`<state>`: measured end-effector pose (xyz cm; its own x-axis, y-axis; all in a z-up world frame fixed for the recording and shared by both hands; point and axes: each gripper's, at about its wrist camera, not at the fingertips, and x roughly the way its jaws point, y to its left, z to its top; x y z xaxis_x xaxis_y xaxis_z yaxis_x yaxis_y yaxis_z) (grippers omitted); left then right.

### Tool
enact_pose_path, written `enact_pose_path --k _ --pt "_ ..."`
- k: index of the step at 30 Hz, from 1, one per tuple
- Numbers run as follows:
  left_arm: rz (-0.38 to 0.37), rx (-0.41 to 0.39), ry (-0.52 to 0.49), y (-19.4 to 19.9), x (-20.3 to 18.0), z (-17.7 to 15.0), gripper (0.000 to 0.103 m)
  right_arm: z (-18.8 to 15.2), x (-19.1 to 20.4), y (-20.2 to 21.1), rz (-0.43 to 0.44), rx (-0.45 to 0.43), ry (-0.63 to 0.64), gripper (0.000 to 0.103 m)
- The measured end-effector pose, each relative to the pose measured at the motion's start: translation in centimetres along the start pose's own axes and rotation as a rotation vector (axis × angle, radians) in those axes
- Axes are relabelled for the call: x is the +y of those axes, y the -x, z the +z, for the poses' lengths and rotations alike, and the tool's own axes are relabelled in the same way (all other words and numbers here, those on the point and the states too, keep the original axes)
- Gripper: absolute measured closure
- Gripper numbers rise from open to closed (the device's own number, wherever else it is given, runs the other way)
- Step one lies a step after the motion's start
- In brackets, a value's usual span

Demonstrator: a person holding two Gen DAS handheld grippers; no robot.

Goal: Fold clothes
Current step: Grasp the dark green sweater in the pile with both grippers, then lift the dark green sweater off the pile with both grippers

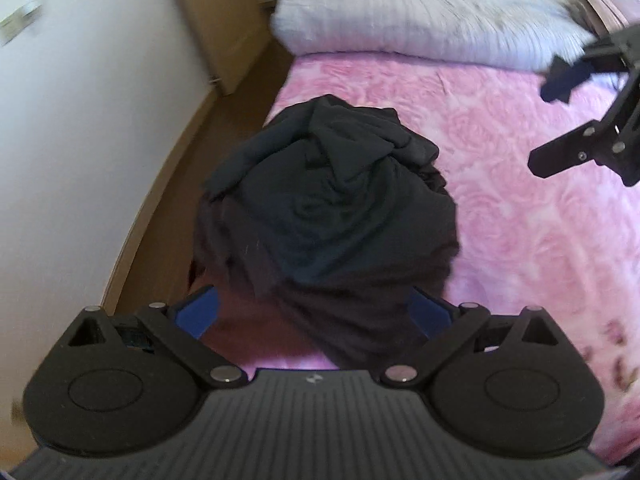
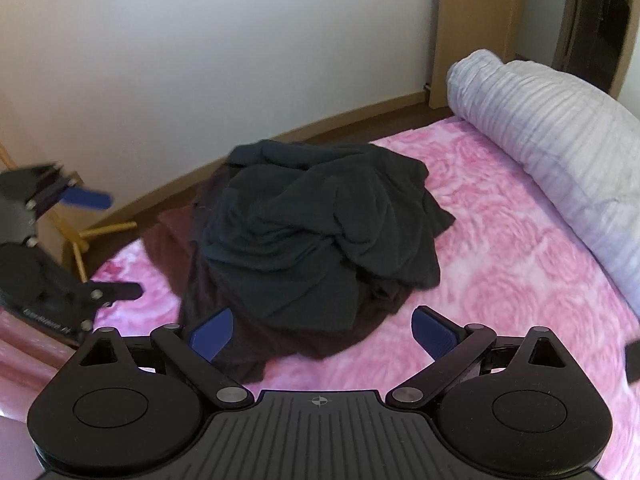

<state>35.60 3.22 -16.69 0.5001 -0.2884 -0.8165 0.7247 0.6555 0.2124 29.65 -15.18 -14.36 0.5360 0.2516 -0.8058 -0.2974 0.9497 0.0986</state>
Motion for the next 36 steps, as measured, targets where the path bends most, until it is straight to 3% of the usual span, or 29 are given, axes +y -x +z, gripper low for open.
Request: enact_pose_path --k 3,6,7,8,9,11,12,13,14,16,22,26,31,36 --pt "-0.043 -0.027 -0.091 -4.2 1.4 1.4 0.011 2.2 -0.3 -4.6 -0.007 0.019 0.049 0.004" --pt "-0.103 -0.038 -0.165 -8.0 2.2 2.1 0.034 4.4 -0.9 -9.6 -0.001 0.031 0.104 0.004" --pt "-0.123 -0.037 -0.181 -9.0 2.4 2.2 0.036 5.0 -1.1 -11.3 0.000 0.035 0.122 0.005" --pt "-0.144 -0.037 -0.192 -9.7 2.5 2.2 0.037 5.4 -1.3 -12.5 0.003 0.044 0.133 0.007" --pt "-0.163 -0.038 -0.198 -10.3 2.7 2.2 0.040 5.7 -1.5 -13.7 0.023 0.054 0.137 0.017" --pt "-0.196 -0.043 -0.185 -10.8 3.1 1.9 0.050 6.5 -2.0 -16.0 0.063 0.075 0.143 0.021" --pt "-0.210 -0.050 -0.172 -10.8 3.3 1.7 0.060 6.6 -2.1 -16.6 0.080 0.085 0.153 0.031" --pt "-0.224 -0.059 -0.157 -10.6 3.5 1.6 0.074 6.7 -2.1 -16.6 0.093 0.091 0.148 0.049" --pt "-0.233 -0.066 -0.147 -10.3 3.7 1.5 0.080 6.8 -2.2 -16.6 0.105 0.097 0.141 0.055" --pt "-0.225 -0.086 -0.150 -9.3 3.6 2.0 0.093 6.9 -2.7 -15.5 0.094 0.089 0.103 0.078" --pt "-0.222 -0.221 -0.230 -3.5 1.3 5.4 0.095 5.0 -5.6 -5.7 0.041 -0.055 -0.063 0.085" --pt "-0.296 -0.317 -0.325 2.5 -4.3 6.7 0.095 2.2 -7.6 2.1 -0.006 -0.150 -0.158 0.085" --pt "-0.425 -0.400 -0.448 10.3 -15.1 6.0 0.095 -8.0 -9.5 14.0 -0.114 -0.205 -0.274 0.085" --pt "-0.601 -0.368 -0.516 15.4 -29.6 3.1 0.093 -22.3 -10.9 24.3 -0.241 -0.180 -0.408 0.085"
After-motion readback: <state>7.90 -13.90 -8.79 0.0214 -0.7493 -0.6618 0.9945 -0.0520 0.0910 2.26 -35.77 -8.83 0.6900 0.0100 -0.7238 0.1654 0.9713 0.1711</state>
